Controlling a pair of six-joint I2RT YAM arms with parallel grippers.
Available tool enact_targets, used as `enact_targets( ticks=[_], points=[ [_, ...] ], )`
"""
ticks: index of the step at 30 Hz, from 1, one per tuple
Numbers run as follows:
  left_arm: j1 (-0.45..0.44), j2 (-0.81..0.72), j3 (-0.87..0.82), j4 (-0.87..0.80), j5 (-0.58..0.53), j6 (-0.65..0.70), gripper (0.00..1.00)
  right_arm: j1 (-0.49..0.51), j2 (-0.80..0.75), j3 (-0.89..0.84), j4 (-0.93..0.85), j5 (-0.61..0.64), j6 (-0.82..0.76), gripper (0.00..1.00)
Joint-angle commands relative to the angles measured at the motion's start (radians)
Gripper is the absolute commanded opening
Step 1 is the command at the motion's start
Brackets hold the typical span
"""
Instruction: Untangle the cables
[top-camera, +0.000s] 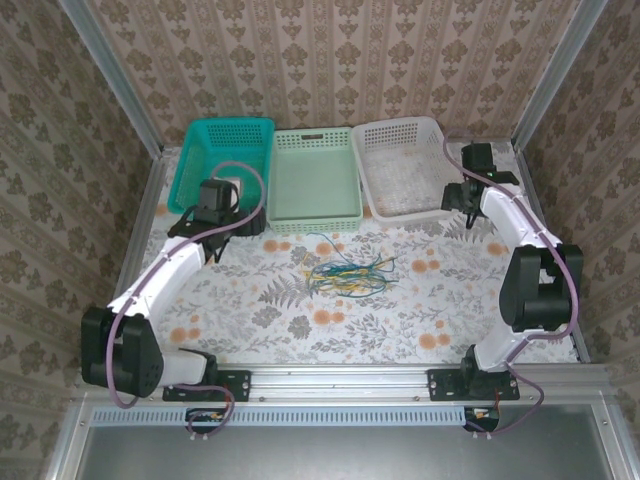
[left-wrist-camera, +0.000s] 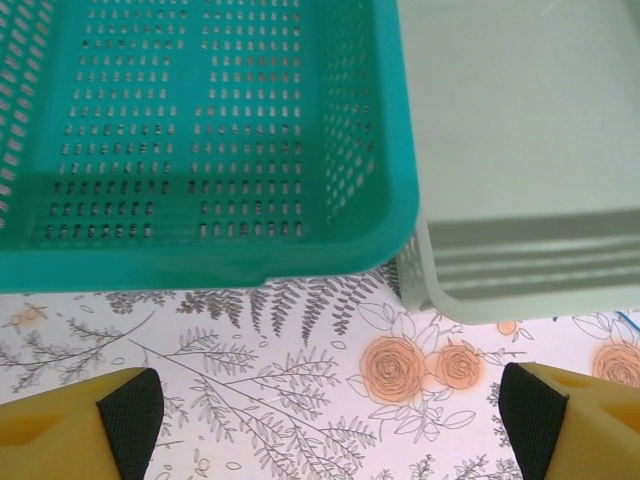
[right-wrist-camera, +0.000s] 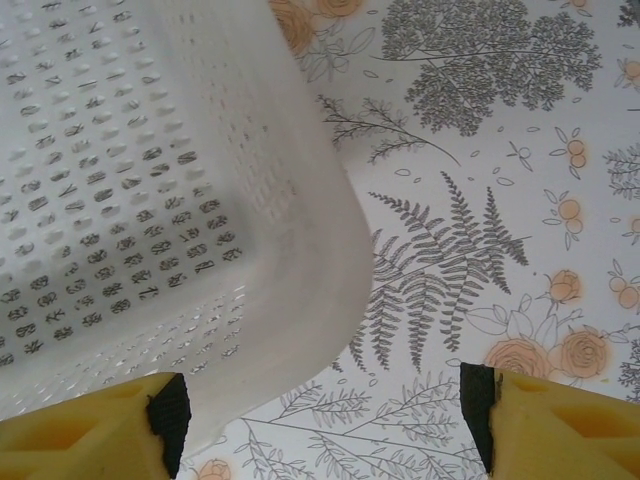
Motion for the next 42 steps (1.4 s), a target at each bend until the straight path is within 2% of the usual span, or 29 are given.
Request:
enact_targets(
  ticks=[1,7,13,15,21,27,32,36,40,41,42],
  points=[
    [-0.016,0.008,0.046,0.022,0.014,0.025,0.9,-0.034,0.041,0.055,-0.004,-0.008,-0.036,0.77],
    [-0.039,0.009,0.05,0.022,0.012,0.031,0.9,-0.075,0.156,0.131,0.051,-0.108,-0.086,0.75],
    [-0.045,0.004,0.049,0.009,-0.001,0.035,0.91,-0.068,0.259,0.219,0.049,-0.148,-0.12,0.65],
    [-0.047,-0.001,0.044,0.01,-0.003,0.036,0.91,-0.067,0.279,0.233,0.038,-0.146,-0.127,0.59],
    [-0.049,0.011,0.04,0.02,-0.01,0.045,0.91,-0.069,0.267,0.197,0.054,-0.118,-0.113,0.32],
    [-0.049,0.025,0.047,0.023,-0.015,0.051,0.92,-0.086,0.159,0.097,0.047,-0.041,-0.08,0.23],
    [-0.05,0.03,0.047,0.036,-0.005,0.053,0.92,-0.097,0.05,-0.027,0.081,-0.024,-0.125,0.25],
    [-0.05,0.029,0.044,0.04,0.012,0.048,0.92,-0.099,0.006,-0.101,0.072,-0.022,-0.176,0.23],
    [-0.05,0.017,0.028,0.043,0.022,0.045,0.92,-0.119,-0.022,-0.153,0.077,-0.042,-0.2,0.25],
    [-0.052,0.013,0.022,0.043,0.025,0.046,0.92,-0.123,-0.024,-0.156,0.075,-0.038,-0.199,0.29],
    [-0.052,0.009,0.017,0.043,0.026,0.046,0.92,-0.123,-0.025,-0.155,0.071,-0.027,-0.196,0.4]
  ],
)
